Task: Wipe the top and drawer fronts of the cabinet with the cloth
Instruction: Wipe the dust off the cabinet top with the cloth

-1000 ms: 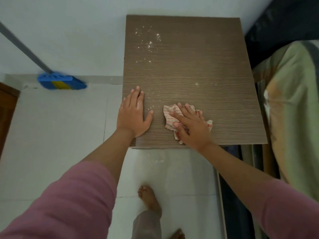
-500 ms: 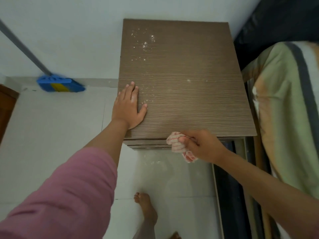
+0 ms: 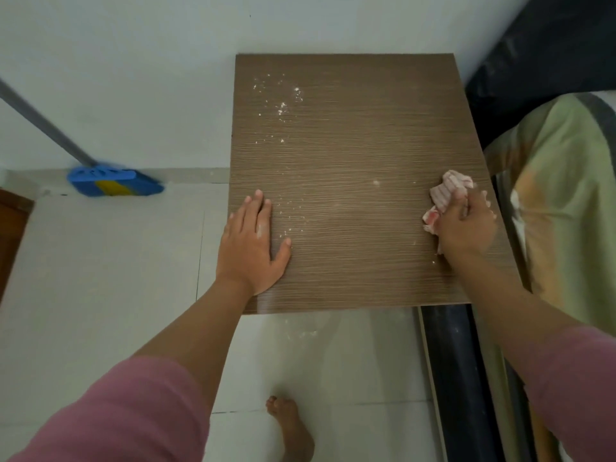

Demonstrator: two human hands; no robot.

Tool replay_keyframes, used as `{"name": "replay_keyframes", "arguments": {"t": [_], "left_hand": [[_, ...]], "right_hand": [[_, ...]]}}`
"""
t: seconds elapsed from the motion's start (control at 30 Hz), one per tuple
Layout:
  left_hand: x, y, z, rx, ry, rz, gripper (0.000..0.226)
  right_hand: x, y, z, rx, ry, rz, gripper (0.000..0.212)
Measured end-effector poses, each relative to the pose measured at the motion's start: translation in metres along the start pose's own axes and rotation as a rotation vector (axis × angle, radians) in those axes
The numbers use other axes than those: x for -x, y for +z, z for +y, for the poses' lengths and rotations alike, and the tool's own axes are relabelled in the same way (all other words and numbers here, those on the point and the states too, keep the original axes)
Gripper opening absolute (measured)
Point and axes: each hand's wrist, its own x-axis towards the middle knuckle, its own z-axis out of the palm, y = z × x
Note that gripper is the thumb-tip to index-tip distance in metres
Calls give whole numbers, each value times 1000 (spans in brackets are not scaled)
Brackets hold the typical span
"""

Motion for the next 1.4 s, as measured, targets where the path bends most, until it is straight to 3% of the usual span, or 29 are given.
{"name": "replay_keyframes", "arguments": {"t": [0.27, 0.5, 1.03, 1.1, 1.17, 1.4], "left_hand": [[0, -1, -1, 6, 4, -12, 70], [1, -1, 2, 16, 5, -13, 70], [3, -4, 5, -24, -1, -23, 74], [3, -6, 5, -36, -3, -50, 74], [3, -7, 5, -51, -8, -75, 74], [2, -16, 9, -24, -50, -147, 74]], "right_hand": [[-18, 35, -33, 179, -212, -295, 46], [1, 12, -15, 156, -409, -505, 47], [140, -49, 21, -24, -401, -622, 44], [149, -57, 11, -68, -410, -692, 38], [144, -64, -7, -140, -336, -775, 17], [80, -52, -62, -310, -106, -494, 27]]}}
